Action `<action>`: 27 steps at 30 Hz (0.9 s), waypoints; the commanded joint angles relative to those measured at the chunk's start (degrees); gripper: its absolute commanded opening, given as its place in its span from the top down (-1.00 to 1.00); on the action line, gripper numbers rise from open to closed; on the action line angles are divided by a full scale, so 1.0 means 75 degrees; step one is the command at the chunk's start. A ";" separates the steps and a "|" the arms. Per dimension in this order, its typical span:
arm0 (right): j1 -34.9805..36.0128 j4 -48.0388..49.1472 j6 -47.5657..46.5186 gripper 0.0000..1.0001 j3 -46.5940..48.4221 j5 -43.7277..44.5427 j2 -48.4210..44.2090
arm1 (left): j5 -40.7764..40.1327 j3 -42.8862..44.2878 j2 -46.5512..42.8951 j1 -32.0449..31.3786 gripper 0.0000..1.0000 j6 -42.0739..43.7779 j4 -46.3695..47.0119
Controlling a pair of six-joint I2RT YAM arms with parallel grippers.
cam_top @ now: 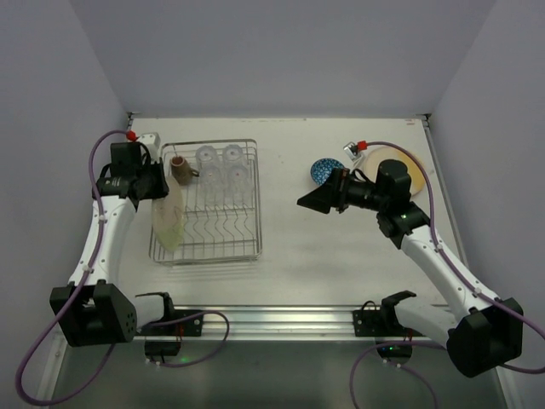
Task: Unload the mixed dishes from the dish rack
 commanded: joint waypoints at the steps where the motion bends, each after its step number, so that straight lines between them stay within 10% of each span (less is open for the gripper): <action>1: 0.0033 0.0088 -0.0037 -0.98 -0.0013 -0.0081 -0.0210 | -0.0281 0.0526 0.0062 -0.0065 1.00 0.0239 0.0442; 27: 0.0033 0.0158 0.0079 -0.98 -0.0071 -0.0186 -0.0199 | -0.1265 0.0995 -0.0862 -0.0206 1.00 0.0332 0.0337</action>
